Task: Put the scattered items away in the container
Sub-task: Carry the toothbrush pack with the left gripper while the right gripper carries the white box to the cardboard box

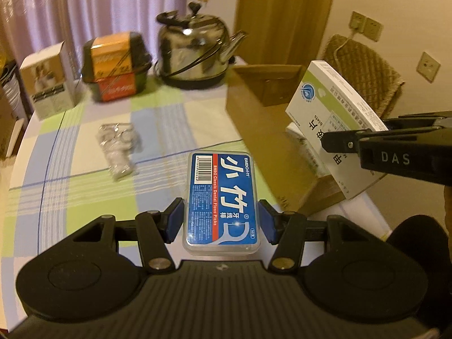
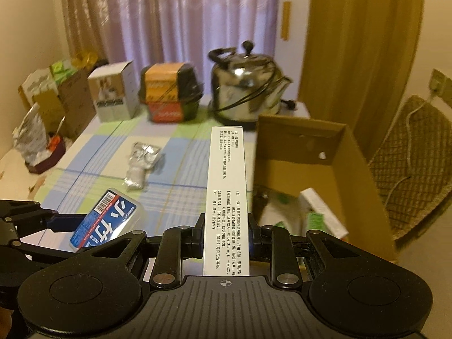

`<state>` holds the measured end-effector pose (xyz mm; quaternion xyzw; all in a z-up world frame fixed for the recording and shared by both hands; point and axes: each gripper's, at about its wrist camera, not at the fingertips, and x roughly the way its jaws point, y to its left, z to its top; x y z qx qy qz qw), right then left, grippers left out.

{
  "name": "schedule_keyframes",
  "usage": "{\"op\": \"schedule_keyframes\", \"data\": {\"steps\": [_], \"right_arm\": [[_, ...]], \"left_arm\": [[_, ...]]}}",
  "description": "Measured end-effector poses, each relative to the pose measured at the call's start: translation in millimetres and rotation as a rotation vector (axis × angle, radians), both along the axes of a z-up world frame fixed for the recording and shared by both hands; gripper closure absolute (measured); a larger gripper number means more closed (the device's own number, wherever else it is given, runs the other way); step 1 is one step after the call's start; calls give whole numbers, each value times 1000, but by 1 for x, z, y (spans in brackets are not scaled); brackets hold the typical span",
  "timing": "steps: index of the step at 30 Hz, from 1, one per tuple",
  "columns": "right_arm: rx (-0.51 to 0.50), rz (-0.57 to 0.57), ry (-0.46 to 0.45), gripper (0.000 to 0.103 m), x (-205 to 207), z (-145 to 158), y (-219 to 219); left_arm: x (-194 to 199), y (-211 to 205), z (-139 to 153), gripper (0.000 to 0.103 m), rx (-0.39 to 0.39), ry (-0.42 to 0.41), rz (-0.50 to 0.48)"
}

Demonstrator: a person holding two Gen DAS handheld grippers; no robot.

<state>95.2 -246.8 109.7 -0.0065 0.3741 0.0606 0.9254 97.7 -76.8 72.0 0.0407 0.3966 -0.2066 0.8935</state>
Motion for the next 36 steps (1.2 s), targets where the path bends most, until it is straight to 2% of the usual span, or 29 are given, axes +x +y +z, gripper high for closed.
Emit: {"op": "schedule_keyframes", "data": {"steps": [7, 17, 36], "right_arm": [[8, -67, -22, 75, -17, 10, -31], [30, -138, -23, 75, -30, 8, -68], [52, -191, -27, 75, -30, 0, -111]], "left_arm": [[-5, -26, 16, 52, -7, -25, -43], [-3, -52, 24, 52, -6, -26, -80], [5, -104, 32, 52, -13, -21, -157]]}}
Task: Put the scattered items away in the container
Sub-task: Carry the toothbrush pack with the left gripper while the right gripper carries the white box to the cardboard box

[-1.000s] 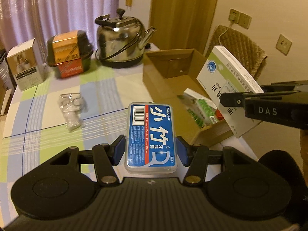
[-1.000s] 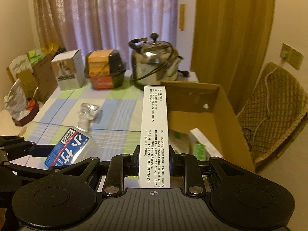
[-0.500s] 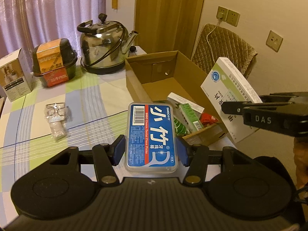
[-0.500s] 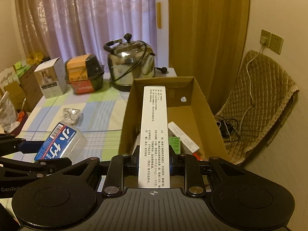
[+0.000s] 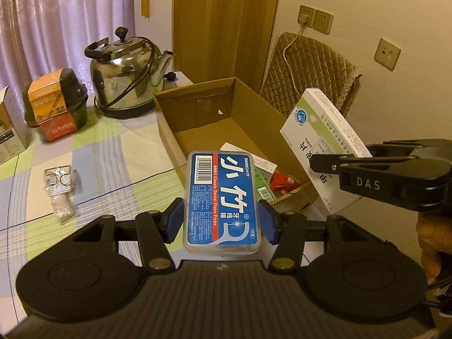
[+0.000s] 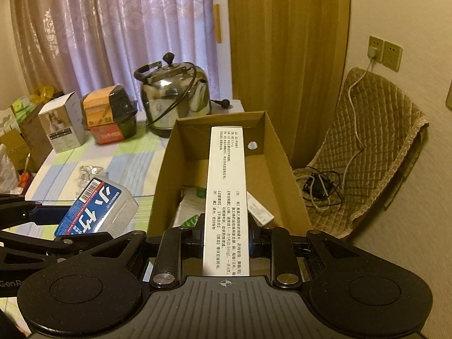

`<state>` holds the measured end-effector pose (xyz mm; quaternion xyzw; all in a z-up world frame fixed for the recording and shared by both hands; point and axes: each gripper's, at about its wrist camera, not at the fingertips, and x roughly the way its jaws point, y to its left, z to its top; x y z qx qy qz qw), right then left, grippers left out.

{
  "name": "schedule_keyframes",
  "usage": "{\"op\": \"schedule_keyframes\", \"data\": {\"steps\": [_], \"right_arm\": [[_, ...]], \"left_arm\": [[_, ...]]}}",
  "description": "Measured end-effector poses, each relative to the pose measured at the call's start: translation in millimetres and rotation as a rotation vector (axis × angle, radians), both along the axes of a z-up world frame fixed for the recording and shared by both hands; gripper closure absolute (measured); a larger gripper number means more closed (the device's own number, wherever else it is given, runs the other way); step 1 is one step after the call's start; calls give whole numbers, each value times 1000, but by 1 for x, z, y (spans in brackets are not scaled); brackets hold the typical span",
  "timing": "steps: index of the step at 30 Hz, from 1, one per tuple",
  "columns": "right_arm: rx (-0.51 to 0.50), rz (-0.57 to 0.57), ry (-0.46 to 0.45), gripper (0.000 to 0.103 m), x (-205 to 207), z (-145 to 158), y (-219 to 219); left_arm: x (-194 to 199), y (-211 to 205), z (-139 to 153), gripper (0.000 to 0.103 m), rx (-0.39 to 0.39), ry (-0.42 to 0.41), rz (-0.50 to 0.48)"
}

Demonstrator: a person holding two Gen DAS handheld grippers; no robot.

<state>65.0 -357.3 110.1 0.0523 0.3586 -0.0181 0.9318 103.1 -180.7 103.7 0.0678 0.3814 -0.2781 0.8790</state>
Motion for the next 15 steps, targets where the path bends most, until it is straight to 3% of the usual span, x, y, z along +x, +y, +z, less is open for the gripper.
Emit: {"op": "schedule_keyframes", "data": {"steps": [15], "right_arm": [[-20, -23, 12, 75, 19, -10, -32]], "left_arm": [[30, -38, 1, 52, -10, 13, -15]]}}
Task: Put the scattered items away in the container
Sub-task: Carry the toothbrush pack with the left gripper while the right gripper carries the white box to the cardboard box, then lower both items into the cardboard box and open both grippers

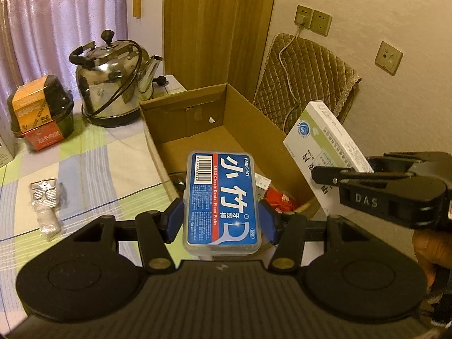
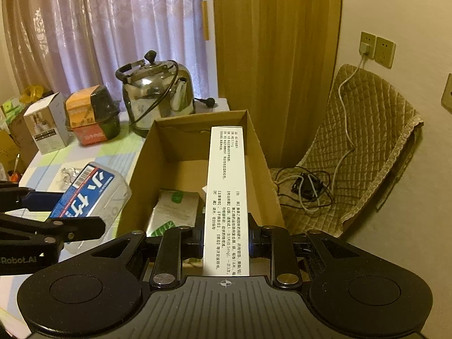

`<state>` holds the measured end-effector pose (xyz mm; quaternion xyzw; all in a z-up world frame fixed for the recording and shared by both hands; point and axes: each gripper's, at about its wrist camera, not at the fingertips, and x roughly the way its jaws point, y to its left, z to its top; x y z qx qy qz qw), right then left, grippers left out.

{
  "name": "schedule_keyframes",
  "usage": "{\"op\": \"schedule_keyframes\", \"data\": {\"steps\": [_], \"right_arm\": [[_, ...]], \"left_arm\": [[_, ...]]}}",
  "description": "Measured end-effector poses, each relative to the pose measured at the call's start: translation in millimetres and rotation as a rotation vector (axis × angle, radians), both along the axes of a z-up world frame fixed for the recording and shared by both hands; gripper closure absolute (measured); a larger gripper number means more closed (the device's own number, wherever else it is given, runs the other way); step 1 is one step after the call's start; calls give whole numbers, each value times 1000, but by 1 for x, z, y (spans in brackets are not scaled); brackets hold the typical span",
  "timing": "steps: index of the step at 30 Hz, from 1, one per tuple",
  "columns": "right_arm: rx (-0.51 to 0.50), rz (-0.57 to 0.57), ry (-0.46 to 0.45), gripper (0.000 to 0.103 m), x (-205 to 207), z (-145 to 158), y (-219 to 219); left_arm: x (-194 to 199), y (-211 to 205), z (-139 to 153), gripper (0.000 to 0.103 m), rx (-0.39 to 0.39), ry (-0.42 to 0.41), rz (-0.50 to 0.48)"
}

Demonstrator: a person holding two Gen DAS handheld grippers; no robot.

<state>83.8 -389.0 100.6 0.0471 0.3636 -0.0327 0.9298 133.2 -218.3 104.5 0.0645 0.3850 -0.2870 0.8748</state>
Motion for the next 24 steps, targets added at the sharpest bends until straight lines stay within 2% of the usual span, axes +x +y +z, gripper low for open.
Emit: {"op": "schedule_keyframes", "data": {"steps": [12, 24], "right_arm": [[-4, 17, 21, 75, 27, -15, -12], [-2, 9, 46, 75, 45, -28, -23]], "left_arm": [[28, -32, -19, 52, 3, 33, -7], [52, -42, -28, 52, -5, 41, 10]]}}
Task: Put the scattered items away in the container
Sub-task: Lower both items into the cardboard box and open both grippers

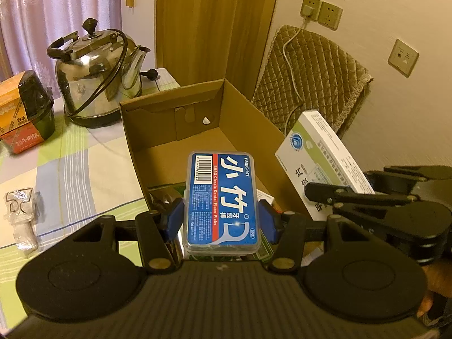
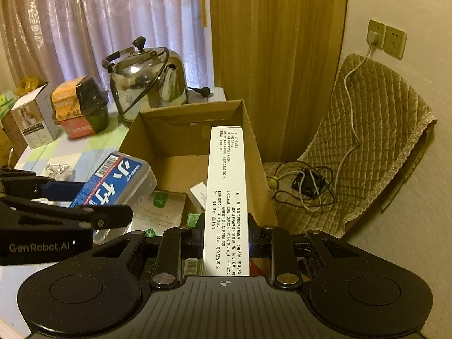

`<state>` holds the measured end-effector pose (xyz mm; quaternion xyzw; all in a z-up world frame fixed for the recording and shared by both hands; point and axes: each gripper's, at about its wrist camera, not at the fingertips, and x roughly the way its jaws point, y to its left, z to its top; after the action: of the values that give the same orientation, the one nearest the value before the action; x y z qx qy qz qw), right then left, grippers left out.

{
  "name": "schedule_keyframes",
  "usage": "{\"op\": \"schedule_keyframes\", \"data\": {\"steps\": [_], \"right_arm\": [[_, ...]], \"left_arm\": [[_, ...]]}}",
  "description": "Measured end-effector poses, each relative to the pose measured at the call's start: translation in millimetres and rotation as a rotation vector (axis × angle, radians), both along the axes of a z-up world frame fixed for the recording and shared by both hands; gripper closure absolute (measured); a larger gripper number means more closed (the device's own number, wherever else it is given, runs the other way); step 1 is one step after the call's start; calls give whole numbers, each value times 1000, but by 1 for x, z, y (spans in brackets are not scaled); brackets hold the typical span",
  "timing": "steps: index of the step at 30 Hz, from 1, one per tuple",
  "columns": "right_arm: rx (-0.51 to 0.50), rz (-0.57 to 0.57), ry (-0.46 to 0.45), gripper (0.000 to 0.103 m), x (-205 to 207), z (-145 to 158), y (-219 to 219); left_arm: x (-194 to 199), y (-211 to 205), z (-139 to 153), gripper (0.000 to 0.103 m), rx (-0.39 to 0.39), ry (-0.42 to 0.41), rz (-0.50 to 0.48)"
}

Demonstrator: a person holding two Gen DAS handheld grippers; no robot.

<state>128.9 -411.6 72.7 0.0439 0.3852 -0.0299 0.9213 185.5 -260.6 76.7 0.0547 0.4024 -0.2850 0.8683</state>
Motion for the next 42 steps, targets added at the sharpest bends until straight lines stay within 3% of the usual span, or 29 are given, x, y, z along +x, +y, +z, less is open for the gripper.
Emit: {"op": "schedule_keyframes", "data": {"steps": [18, 42], "right_arm": [[3, 1, 6, 75, 12, -5, 1], [-1, 33, -22, 75, 18, -8, 13]], "left_arm": [[12, -9, -4, 51, 5, 7, -6], [6, 34, -12, 44, -12, 12, 70]]}}
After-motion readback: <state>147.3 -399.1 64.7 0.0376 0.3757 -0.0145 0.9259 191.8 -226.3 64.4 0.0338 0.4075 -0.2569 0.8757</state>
